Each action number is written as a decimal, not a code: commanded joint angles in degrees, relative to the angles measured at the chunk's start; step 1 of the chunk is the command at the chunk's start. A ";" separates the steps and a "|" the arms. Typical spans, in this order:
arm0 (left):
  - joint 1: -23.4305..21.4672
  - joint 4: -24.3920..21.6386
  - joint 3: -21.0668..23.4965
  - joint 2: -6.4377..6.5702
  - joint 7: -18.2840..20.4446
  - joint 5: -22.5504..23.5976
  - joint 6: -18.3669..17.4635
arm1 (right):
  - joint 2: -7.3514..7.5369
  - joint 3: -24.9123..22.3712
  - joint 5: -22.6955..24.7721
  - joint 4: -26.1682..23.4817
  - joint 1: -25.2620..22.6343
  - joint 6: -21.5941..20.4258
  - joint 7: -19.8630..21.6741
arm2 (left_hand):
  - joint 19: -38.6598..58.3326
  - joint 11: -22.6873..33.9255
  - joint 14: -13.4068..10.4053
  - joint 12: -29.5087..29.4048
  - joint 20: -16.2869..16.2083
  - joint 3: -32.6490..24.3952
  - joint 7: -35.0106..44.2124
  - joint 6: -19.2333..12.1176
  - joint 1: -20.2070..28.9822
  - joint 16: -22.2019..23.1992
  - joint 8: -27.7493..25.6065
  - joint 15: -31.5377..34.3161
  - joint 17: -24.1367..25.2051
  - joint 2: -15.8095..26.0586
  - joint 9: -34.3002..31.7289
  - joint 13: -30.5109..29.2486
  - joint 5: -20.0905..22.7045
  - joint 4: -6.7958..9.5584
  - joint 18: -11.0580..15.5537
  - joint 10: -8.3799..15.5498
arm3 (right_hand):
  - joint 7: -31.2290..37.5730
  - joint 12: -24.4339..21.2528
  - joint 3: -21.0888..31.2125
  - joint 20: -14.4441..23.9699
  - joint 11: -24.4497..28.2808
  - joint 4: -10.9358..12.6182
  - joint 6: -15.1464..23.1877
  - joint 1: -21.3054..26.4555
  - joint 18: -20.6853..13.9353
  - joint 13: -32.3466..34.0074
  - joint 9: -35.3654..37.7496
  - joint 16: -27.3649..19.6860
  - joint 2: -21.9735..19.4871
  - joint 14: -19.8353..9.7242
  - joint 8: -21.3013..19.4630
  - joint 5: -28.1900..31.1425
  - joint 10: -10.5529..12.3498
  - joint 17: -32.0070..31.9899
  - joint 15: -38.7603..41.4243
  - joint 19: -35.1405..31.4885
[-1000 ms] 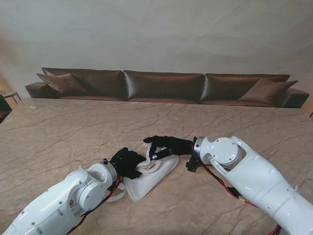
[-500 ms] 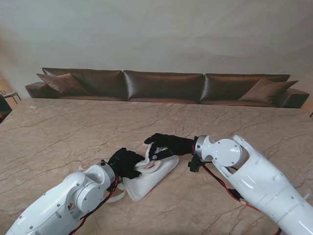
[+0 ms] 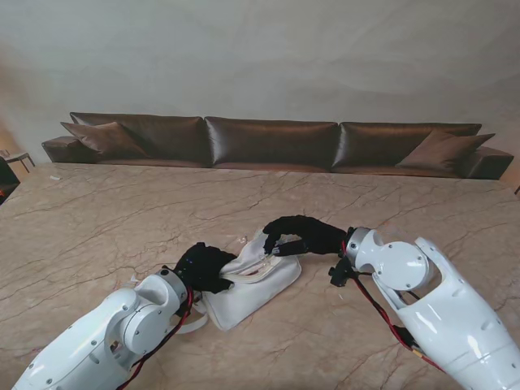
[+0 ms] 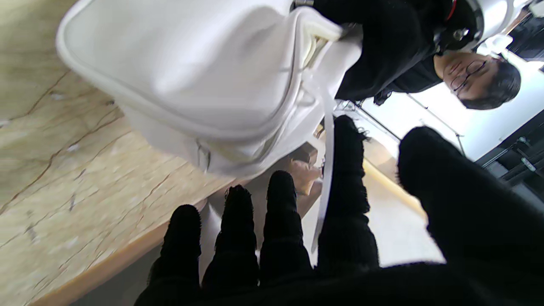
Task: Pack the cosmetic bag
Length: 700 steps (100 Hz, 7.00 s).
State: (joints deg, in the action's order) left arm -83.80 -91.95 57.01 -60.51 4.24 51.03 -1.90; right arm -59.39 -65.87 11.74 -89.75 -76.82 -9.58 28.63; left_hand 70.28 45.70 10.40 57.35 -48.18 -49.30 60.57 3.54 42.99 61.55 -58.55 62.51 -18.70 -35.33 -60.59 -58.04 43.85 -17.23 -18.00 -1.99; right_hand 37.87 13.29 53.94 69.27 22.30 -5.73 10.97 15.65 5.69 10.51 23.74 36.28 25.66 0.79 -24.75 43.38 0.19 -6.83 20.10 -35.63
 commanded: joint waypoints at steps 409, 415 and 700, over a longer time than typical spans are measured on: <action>9.17 6.27 -4.63 0.31 -16.97 13.26 -19.23 | -9.23 21.16 -11.08 37.26 14.50 -20.43 -16.92 | -32.30 -18.55 -6.05 -27.71 11.12 -3.83 -1.10 -26.78 -7.45 -22.19 24.01 -38.41 23.22 5.25 37.29 43.62 -8.06 3.50 8.61 10.18 | 21.76 25.66 22.47 -3.70 22.31 -12.11 11.80 17.55 5.68 36.99 38.05 21.30 20.54 4.09 -5.16 7.07 4.23 24.37 34.49 -38.25; 9.16 6.05 -4.38 0.43 -16.07 13.29 -19.87 | -9.29 21.29 -11.26 37.55 14.62 -20.48 -16.77 | -33.71 -18.96 -6.15 -27.52 9.53 -4.92 -2.12 -27.03 -7.59 -22.15 20.36 -38.80 23.04 5.98 37.66 43.92 -7.73 3.48 8.71 10.28 | 21.79 25.66 22.43 -3.72 22.29 -12.11 11.81 17.55 5.70 36.98 38.02 21.29 20.45 4.09 -5.12 7.13 4.24 24.36 34.46 -38.18; -12.69 1.99 24.06 1.75 15.58 -16.65 -12.36 | -5.86 3.28 6.98 26.35 0.10 -10.39 -28.16 | -63.04 -24.60 -7.66 -26.40 16.18 -22.61 1.79 -17.11 -13.31 -23.18 4.20 -49.42 22.69 2.70 40.53 53.38 -0.35 5.70 13.39 6.87 | 27.69 37.08 28.44 -7.28 39.50 -9.16 13.58 38.51 8.02 47.48 49.69 31.73 12.54 8.98 -36.16 27.04 2.46 31.19 51.65 -46.84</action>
State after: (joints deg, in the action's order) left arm -94.72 -93.30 80.56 -59.35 18.70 35.94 -15.77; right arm -67.24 -61.76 18.60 -65.95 -75.75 -21.44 0.79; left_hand 8.87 16.61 2.92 29.57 -32.61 -74.57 38.95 -27.24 32.43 38.41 -51.46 14.75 3.65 -35.88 -18.32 -5.41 40.55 -13.64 -4.99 8.53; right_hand 54.22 47.27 58.30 62.00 48.44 -18.12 15.53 27.00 13.54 52.13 63.65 62.54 61.07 4.14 -59.62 52.49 3.50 24.83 58.76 -80.65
